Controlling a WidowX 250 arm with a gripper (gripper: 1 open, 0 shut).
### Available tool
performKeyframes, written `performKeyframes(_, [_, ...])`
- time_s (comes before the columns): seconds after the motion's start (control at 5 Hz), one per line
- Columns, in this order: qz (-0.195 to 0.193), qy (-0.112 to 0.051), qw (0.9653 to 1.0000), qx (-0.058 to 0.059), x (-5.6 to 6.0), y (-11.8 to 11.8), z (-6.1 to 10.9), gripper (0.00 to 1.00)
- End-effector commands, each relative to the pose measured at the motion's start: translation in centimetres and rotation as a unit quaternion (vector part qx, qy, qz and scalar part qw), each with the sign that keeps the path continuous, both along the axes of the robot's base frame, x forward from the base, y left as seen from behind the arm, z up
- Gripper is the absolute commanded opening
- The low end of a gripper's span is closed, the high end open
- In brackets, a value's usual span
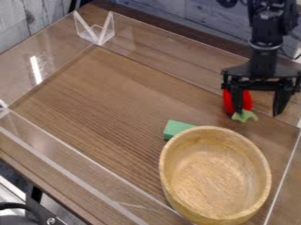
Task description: Move the red object to the right side of the table
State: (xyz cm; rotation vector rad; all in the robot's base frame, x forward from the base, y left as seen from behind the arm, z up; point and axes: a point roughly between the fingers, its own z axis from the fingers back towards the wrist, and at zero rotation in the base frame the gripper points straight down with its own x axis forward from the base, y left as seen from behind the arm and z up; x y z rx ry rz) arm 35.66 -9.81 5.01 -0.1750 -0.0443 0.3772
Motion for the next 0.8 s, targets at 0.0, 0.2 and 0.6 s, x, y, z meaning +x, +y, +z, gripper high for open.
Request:
performKeyframes(0.0, [0.012, -0.025, 0.9996, 0.002, 0.4, 0.6, 0.2, 1.0])
performKeyframes(0.2, [0.025, -0.027, 0.9993, 0.003, 0.6, 0.5, 0.2, 1.0])
performKeyframes(0.6, [0.029, -0.031, 0.9991, 0.005, 1.5, -0.3, 1.2, 0.0])
